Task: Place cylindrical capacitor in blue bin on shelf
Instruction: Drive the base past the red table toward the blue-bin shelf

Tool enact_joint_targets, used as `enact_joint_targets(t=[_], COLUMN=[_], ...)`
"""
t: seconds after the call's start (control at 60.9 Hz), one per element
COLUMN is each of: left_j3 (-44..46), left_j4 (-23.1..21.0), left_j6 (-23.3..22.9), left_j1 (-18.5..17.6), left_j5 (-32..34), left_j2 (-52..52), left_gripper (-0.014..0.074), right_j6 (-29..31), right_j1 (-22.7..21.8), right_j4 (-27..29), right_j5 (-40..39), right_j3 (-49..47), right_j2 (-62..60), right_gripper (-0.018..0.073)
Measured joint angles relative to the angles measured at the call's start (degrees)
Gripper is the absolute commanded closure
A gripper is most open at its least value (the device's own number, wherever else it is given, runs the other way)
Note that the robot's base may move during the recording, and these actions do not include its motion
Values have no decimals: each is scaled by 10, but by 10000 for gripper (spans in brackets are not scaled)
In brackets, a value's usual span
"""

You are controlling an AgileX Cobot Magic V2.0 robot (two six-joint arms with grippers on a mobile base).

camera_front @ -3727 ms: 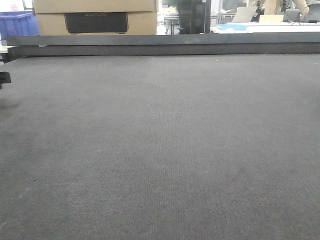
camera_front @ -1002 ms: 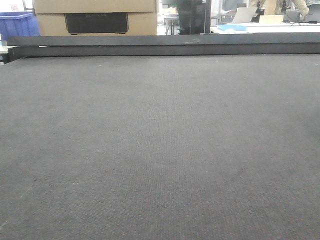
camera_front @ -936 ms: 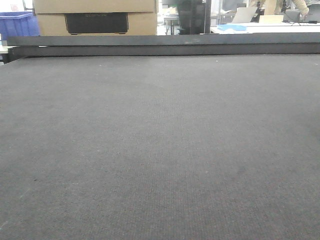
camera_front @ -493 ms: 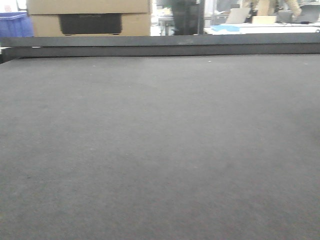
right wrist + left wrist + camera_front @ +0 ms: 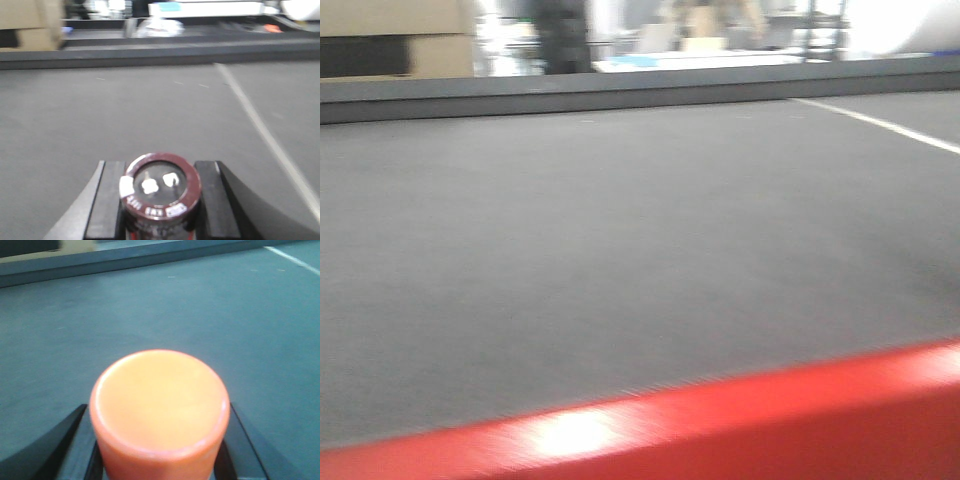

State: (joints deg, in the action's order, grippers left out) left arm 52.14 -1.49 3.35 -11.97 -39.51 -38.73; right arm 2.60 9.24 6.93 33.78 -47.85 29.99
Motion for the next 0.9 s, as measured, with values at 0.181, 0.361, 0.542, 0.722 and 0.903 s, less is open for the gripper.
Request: enact_joint_targets(t=[0.181, 0.361, 0.542, 0.722, 0.903], left_j3=[0, 0, 0, 0, 0], left_j4=[0, 0, 0, 0, 0], left_j6=[0, 0, 0, 0, 0], left_j1=[0, 0, 0, 0, 0], left_j5=[0, 0, 0, 0, 0], left_j2=[0, 0, 0, 0, 0], left_gripper=[707, 707, 707, 707, 707], right_j6=[0, 0, 0, 0, 0], right_j1=[0, 0, 0, 0, 0], right_j4=[0, 0, 0, 0, 0], right_j5=[0, 0, 0, 0, 0], right_j3=[0, 0, 0, 0, 0], right_j2=[0, 0, 0, 0, 0], right_gripper=[708, 708, 708, 708, 708])
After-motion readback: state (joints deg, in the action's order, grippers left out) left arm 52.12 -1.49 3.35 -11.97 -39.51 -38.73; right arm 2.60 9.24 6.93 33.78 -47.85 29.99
